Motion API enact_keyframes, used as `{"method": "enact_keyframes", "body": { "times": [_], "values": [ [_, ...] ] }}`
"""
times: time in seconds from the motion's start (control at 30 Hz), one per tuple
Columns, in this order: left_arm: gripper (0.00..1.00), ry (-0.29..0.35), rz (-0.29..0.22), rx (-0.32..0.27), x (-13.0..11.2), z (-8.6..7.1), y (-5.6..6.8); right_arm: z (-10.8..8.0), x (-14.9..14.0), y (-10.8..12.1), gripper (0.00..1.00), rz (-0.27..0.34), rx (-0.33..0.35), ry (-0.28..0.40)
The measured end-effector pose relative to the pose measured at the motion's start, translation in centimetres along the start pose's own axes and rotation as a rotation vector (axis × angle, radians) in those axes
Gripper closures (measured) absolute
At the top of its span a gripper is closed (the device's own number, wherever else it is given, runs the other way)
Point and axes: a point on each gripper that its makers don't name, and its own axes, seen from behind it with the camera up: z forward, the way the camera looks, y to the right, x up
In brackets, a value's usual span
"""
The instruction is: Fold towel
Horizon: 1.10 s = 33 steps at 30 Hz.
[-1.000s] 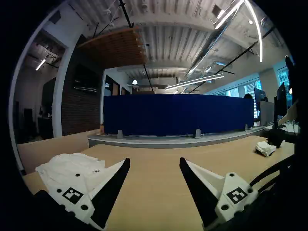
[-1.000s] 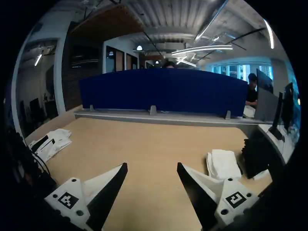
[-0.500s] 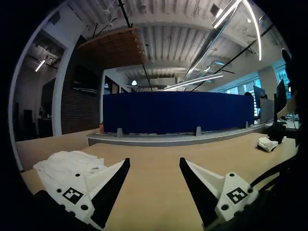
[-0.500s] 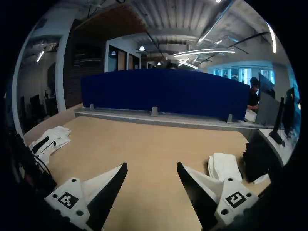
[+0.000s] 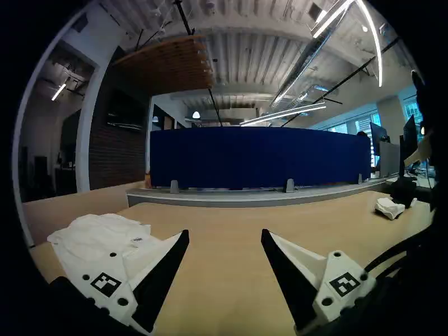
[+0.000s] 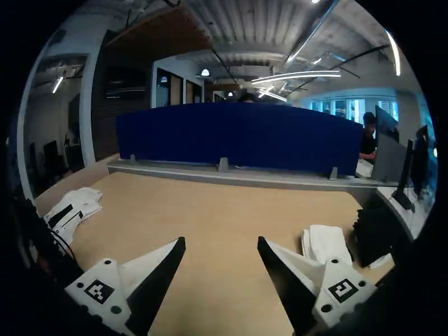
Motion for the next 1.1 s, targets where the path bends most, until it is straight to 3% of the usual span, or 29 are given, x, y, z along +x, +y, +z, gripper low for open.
{"method": "enact_keyframes", "body": {
  "times": [0.47,0.87,1.1],
  "values": [
    [0.04,-0.001,0.003,0.000,0.1,-0.1,0.0,-3.0,2.5,3.7,0.00,0.089,-0.019,0.090],
    [0.04,-0.001,0.003,0.000,0.1,-0.2,-0.1,-5.6,3.3,8.8,0.00,0.078,-0.112,0.217],
    [0.04,-0.001,0.002,0.000,0.1,-0.1,0.0,-5.8,2.4,10.7,0.00,0.070,-0.148,0.259]
  ]
}}
